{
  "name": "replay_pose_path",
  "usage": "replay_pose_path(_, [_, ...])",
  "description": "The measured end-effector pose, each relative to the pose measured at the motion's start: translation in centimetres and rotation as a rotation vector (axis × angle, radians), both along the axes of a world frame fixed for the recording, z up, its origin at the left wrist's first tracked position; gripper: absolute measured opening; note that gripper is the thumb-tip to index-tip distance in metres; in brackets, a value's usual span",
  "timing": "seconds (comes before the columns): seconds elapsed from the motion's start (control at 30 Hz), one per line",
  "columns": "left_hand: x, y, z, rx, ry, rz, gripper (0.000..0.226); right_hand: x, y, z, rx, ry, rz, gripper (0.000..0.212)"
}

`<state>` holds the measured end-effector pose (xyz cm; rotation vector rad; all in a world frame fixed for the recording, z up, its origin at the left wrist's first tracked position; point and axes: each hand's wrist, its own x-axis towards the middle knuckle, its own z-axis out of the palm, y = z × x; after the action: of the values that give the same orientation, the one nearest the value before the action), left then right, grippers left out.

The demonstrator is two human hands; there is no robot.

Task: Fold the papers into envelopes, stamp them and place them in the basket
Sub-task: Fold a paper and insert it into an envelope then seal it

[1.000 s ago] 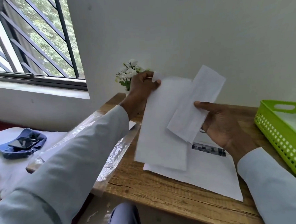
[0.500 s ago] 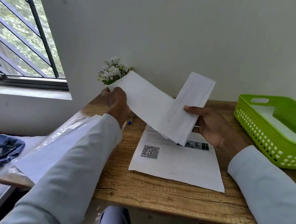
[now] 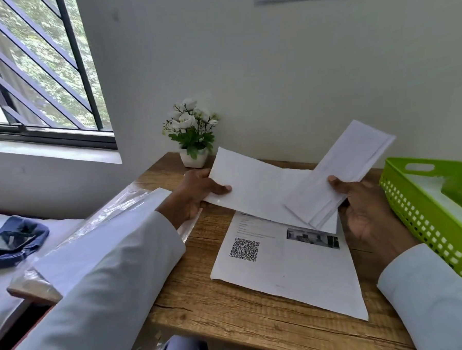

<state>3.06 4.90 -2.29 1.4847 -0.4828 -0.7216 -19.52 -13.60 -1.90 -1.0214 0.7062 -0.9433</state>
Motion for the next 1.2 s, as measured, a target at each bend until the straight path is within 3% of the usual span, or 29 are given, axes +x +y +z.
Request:
replay_pose_path(0.27, [0.9, -0.6, -0.4, 0.199, -0.318, 0.119, 0.024, 0.0, 0.0, 0.1, 0.028, -0.02, -0.005, 0.029])
replay_pose_path(0.37, [1.2, -1.2, -0.5, 0.195, -0.288, 0.145, 0.025, -0.2, 0.0, 0.2, 0.042, -0.041, -0.013, 0.021])
replay_pose_path(0.53, [1.1, -1.8, -0.5, 0.278, -0.298, 0.016, 0.018, -0.5, -0.2, 0.4, 0.04, -0.064, -0.006, 0.02])
replay_pose_path(0.73, [1.3, -1.8, -0.5, 0.234, -0.158, -0.1, 0.014, -0.7, -0.5, 0.2, 0.052, -0.026, -0.034, 0.017])
replay_pose_path(0.87, [1.0, -1.6, -0.5, 0.156, -0.082, -0.138, 0.031, -0.7, -0.7, 0.1, 0.045, -0.042, -0.071, 0.024])
replay_pose_path(1.03, [0.4, -1.2, 0.0, 0.058, -0.039, -0.213, 0.034, -0.6, -1.5, -0.1, 0.016, -0.02, -0.137, 0.039])
replay_pose_path(1.13, [0.3, -0.8, 0.4, -0.028, -0.008, -0.261, 0.051, -0.6, -1.8, -0.3, 0.014, -0.011, -0.165, 0.049])
replay_pose_path(1.2, [0.1, -0.7, 0.9, -0.088, 0.007, -0.276, 0.048, -0.6, -1.9, -0.3, 0.022, -0.01, -0.171, 0.048])
